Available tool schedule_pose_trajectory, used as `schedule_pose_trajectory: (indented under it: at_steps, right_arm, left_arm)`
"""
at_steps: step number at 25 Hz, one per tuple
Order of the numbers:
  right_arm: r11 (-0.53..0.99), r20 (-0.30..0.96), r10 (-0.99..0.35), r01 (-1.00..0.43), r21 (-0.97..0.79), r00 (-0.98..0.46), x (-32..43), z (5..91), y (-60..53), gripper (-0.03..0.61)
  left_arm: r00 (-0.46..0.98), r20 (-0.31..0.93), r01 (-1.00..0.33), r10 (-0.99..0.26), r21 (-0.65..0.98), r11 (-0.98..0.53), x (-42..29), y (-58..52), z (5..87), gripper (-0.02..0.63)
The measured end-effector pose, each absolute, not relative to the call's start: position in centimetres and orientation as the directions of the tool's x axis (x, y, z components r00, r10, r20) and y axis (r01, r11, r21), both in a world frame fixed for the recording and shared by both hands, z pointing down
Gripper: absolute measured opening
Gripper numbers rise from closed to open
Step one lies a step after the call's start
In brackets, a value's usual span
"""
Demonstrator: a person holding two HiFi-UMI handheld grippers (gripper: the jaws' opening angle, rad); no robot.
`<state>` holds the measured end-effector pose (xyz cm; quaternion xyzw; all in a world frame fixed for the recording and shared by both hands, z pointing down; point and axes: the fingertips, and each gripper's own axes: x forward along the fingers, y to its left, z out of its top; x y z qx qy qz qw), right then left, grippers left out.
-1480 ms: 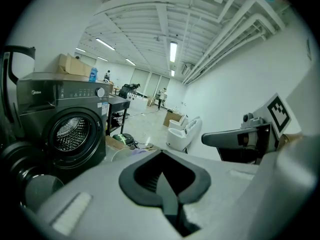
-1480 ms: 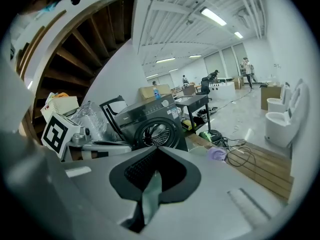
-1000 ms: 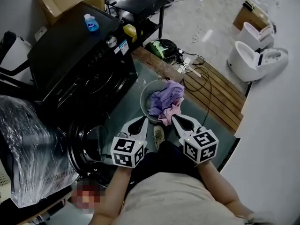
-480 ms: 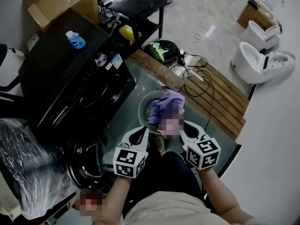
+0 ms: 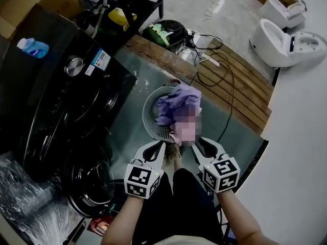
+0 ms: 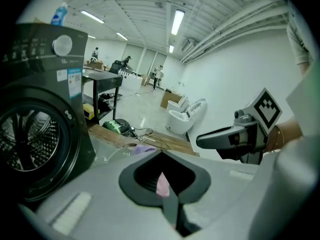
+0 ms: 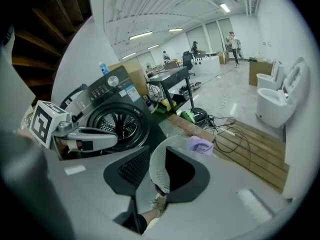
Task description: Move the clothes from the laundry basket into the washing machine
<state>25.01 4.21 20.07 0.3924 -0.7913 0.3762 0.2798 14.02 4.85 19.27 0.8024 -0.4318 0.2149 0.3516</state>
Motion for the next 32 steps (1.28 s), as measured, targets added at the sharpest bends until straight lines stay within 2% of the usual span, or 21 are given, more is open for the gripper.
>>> schedule_pose_trajectory:
  at_steps: [6,12,15,17,22,23,26,28,29,32]
  right_arm:
    - [0.343,0.811,-0.339,-0.866,-0.365,-0.476,25.9,30.6,7.1,0.152]
    - [0.298,0.846,-0.330,-0.897,-0.326,-0.418,26.2,39.8,9.8,0.198]
    - [0.267,0.866,-0.341,-0.921,-0.285,-0.367,27.4,43.9,9.9,0.223]
    - [0.220,0.882,-0.350,-0.943,-0.251,-0.317,29.0,46.6,9.5,0.267]
    - [0.153,0.911,-0.311,-0.960,-0.233,-0.270,31.2,52.0,9.0,0.284]
    - [0.156,0.918,-0.293,-0.960,-0.232,-0.269,31.3,52.7,9.0,0.279]
    - [0.134,0.922,-0.257,-0.955,-0.263,-0.290,31.0,53.4,9.5,0.169]
    - [0.133,0.922,-0.261,-0.957,-0.257,-0.284,30.8,52.8,9.6,0.071]
    - [0.151,0.924,-0.268,-0.959,-0.240,-0.274,30.7,52.3,9.7,0.052]
    - [0.207,0.905,-0.309,-0.950,-0.236,-0.292,30.0,49.5,9.9,0.049]
  left_arm:
    - [0.561,0.687,-0.820,-0.461,0.385,-0.424,14.6,6.8,27.9,0.000]
    - [0.569,0.727,-0.810,-0.384,0.416,-0.413,14.3,10.9,36.6,0.000]
    - [0.571,0.735,-0.806,-0.366,0.417,-0.420,14.5,11.7,39.5,0.000]
    - [0.578,0.736,-0.798,-0.352,0.420,-0.432,15.0,11.8,41.3,0.000]
    - [0.569,0.747,-0.797,-0.344,0.399,-0.453,15.8,11.4,43.9,0.000]
    - [0.559,0.752,-0.804,-0.348,0.391,-0.448,15.8,11.3,44.2,0.000]
    - [0.548,0.758,-0.817,-0.354,0.394,-0.420,16.1,11.0,44.6,0.000]
    - [0.558,0.752,-0.813,-0.351,0.409,-0.415,16.7,10.8,44.5,0.011]
    - [0.570,0.747,-0.805,-0.342,0.423,-0.417,17.0,10.8,44.4,0.035]
    - [0.611,0.727,-0.775,-0.313,0.468,-0.425,18.3,10.9,43.8,0.078]
